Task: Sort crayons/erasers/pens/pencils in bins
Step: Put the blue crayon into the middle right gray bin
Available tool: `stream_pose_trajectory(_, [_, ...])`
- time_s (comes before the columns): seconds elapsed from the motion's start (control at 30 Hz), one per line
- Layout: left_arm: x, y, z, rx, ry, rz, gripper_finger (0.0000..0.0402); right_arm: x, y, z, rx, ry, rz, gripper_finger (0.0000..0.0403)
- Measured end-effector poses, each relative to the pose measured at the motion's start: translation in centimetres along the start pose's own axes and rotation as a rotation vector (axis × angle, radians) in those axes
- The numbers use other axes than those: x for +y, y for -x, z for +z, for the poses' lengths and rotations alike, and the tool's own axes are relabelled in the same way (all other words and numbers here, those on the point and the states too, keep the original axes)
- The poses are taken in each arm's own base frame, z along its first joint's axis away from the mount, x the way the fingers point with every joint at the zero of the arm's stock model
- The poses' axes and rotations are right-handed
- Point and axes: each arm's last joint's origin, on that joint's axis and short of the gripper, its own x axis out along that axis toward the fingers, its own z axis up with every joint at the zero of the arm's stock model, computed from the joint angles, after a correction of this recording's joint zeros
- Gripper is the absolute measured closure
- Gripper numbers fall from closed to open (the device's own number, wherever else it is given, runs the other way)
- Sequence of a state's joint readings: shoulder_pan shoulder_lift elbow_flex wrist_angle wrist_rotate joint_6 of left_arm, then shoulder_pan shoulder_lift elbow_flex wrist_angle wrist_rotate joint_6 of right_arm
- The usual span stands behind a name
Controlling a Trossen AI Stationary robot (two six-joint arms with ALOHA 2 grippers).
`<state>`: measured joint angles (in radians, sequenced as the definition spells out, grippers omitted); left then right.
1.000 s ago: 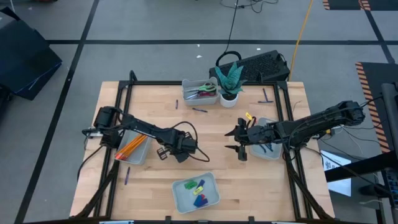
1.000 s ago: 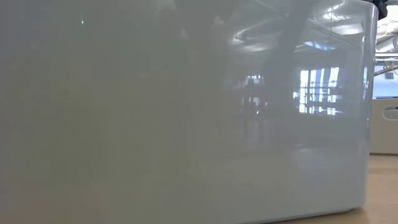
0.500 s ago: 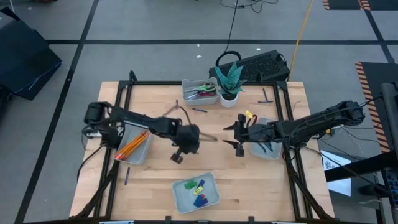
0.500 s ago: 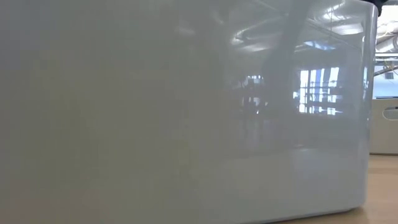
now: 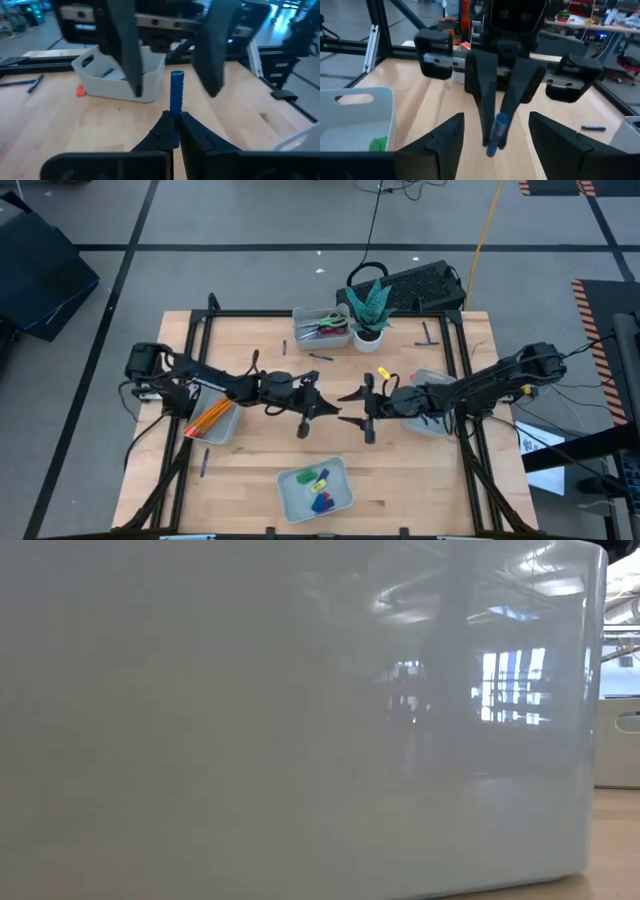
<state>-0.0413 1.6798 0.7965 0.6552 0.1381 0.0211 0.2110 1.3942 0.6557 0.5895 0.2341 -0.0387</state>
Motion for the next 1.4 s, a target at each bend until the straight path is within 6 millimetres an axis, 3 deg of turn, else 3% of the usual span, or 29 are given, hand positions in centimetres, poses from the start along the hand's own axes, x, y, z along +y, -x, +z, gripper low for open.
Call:
stream_pose_trajectory(0.37, [-0.9,0.0,1.3,-0.134,-0.074,0.063,0.0383,-0.1,-0.6,0.2,-0.075,-0.044,-0.015,0.0204])
stream_pose_trajectory(0.73, [-0.9,0.1,1.7,-0.167,-0.064,0.09,0.0382,-0.2,0.0,1.0,-0.113,-0.031,-0.014,0.033])
stream_pose_trajectory(1.03, [-1.0,0.1,2.1,-0.211,-0.06,0.107,0.0381,-0.3,0.2,1.6,-0.153,-0.038,-0.013,0.0303])
stream_pose_trajectory(1.4, [-1.0,0.2,2.5,-0.248,-0.061,0.109,0.038,-0.3,0.3,2.1,-0.209,-0.063,-0.014,0.03])
